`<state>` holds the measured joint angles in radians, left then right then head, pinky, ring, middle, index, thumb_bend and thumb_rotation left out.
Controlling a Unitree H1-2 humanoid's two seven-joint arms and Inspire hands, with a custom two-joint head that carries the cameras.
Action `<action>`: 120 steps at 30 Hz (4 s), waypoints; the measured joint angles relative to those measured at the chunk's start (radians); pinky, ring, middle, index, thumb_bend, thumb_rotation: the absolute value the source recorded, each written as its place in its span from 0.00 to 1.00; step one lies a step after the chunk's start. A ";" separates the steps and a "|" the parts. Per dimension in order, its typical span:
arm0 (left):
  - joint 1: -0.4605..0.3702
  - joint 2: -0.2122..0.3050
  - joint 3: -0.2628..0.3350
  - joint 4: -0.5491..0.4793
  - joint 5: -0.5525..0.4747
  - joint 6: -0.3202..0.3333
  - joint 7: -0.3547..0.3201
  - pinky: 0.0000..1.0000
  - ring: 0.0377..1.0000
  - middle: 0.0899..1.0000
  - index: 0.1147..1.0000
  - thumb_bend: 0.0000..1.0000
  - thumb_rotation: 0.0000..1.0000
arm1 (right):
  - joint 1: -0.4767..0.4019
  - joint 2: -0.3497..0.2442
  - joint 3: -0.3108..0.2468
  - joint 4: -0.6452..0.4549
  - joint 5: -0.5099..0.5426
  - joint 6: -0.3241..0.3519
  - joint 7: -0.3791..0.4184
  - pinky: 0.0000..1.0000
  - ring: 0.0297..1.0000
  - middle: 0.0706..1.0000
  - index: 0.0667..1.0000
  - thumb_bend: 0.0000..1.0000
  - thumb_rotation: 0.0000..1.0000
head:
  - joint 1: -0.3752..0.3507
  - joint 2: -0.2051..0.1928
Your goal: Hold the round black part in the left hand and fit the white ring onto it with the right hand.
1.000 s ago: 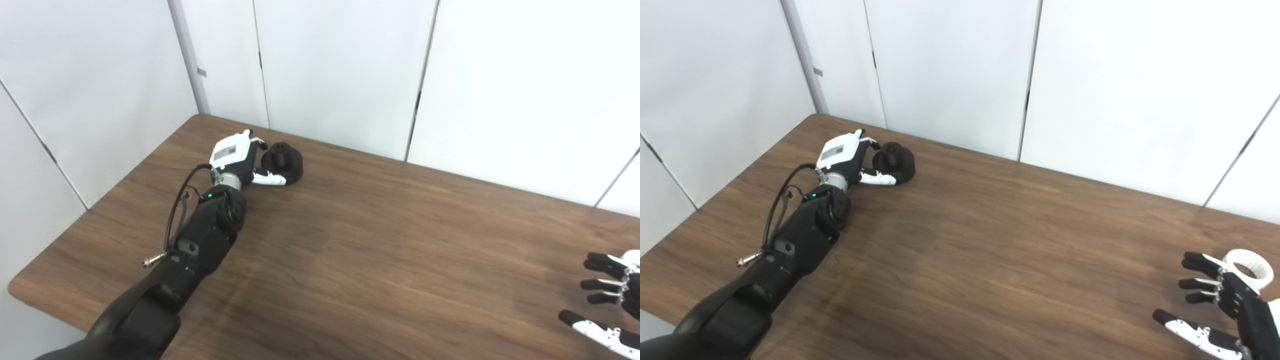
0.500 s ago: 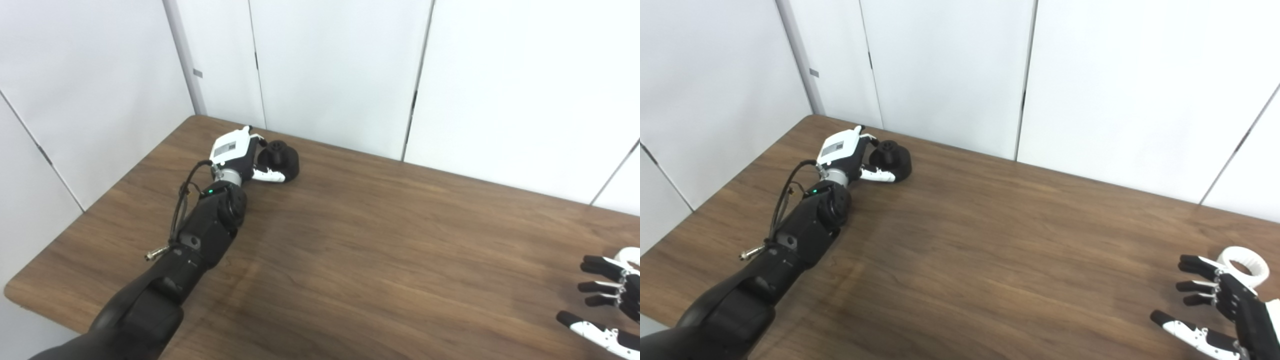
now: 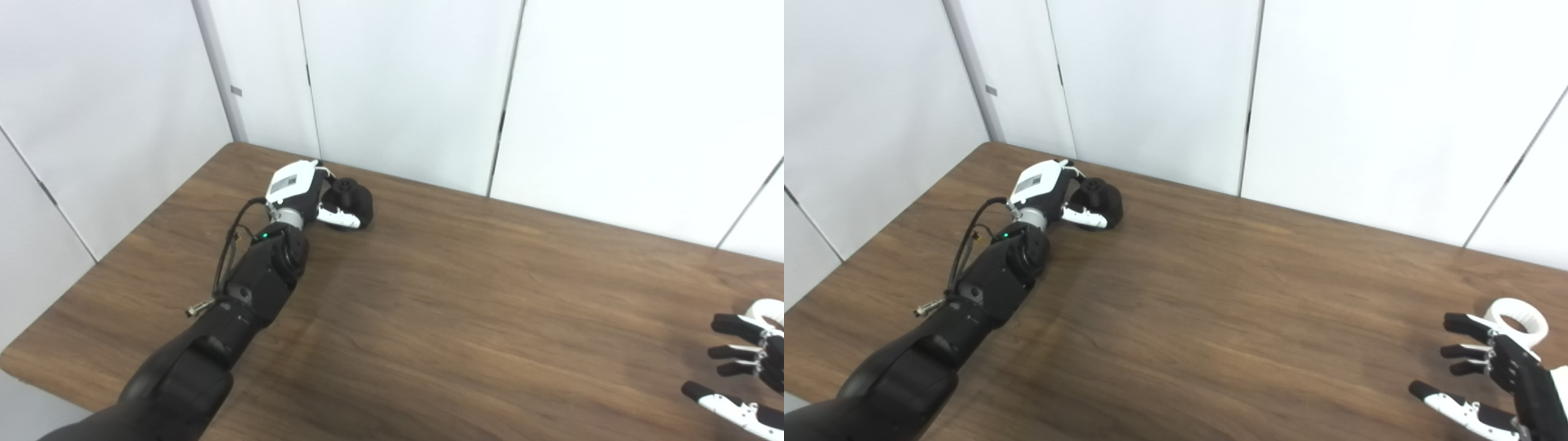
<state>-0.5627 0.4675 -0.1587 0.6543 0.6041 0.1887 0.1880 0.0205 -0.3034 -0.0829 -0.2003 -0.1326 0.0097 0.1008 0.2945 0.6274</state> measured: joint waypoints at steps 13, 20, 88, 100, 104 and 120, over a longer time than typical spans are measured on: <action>0.001 -0.001 0.002 0.025 -0.034 -0.047 0.025 0.96 0.97 0.85 0.41 0.53 0.07 | 0.000 -0.021 -0.001 0.000 0.010 0.000 0.001 0.53 0.61 0.73 0.70 0.69 0.08 | 0.006 0.003; 0.031 0.009 -0.006 -0.010 -0.063 -0.109 -0.002 0.89 0.95 0.86 0.42 0.52 0.07 | -0.001 -0.021 0.001 0.000 0.010 0.009 0.001 0.54 0.61 0.72 0.70 0.69 0.09 | 0.006 0.005; 0.204 -0.151 -0.382 -0.402 -0.098 -0.635 -0.349 0.97 1.00 0.91 0.42 0.52 0.08 | -0.041 0.012 0.029 -0.004 -0.040 0.002 -0.013 0.50 0.61 0.75 0.72 0.65 0.25 | -0.349 0.078; 0.241 -0.030 -0.358 -0.450 -0.198 -0.672 -0.424 0.89 0.98 0.89 0.42 0.52 0.07 | -0.136 0.050 0.119 -0.104 -0.234 0.107 -0.011 0.51 0.60 0.70 0.70 0.67 0.20 | -0.744 0.026; 0.243 -0.008 -0.366 -0.451 -0.224 -0.672 -0.427 0.90 0.98 0.90 0.42 0.52 0.07 | -0.198 0.050 0.131 -0.104 -0.348 0.159 -0.013 0.50 0.60 0.70 0.70 0.67 0.19 | -0.811 0.003; 0.222 0.058 -0.440 -0.449 -0.282 -0.672 -0.385 0.89 0.97 0.87 0.42 0.52 0.07 | -0.419 -0.163 0.221 0.075 -0.661 0.331 0.137 0.63 0.82 0.86 0.77 0.72 0.29 | -0.914 -0.058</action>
<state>-0.3404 0.5257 -0.5988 0.2049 0.3222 -0.4837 -0.1971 -0.3986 -0.4668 0.1377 -0.1249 -0.7940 0.3410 0.2380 -0.6197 0.5691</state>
